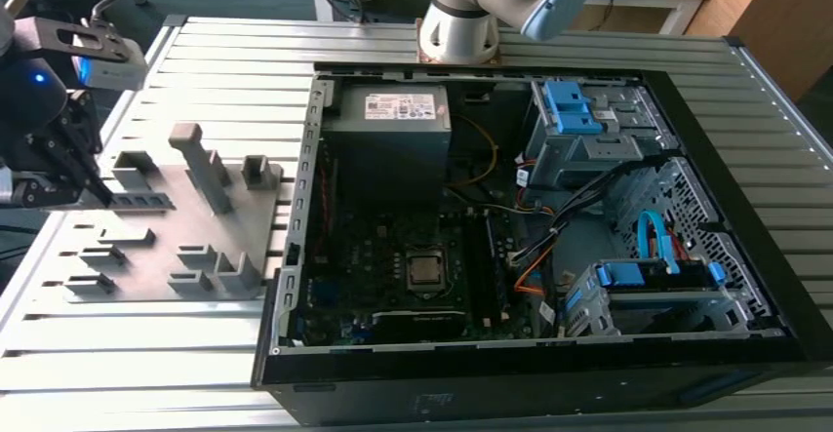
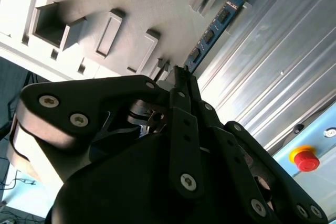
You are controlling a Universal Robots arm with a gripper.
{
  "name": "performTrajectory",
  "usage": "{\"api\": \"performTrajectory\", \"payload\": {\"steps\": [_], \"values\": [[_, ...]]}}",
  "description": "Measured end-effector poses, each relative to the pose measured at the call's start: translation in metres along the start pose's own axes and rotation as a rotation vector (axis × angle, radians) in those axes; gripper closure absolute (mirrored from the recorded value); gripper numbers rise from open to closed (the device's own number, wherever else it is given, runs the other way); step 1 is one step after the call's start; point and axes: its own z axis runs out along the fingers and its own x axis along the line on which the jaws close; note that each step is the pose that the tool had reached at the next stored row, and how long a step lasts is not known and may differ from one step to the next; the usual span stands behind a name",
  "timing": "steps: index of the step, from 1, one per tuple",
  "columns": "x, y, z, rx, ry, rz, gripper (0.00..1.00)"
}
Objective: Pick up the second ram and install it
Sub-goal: 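Pick up the second ram and move it above second insertion slot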
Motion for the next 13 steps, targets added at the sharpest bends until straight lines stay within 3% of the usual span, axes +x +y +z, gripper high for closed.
{"api": "performTrajectory", "payload": {"steps": [13], "values": [[-0.0005,0.0004,-0.0102,0.0001,-0.0001,0.0,0.86]]}}
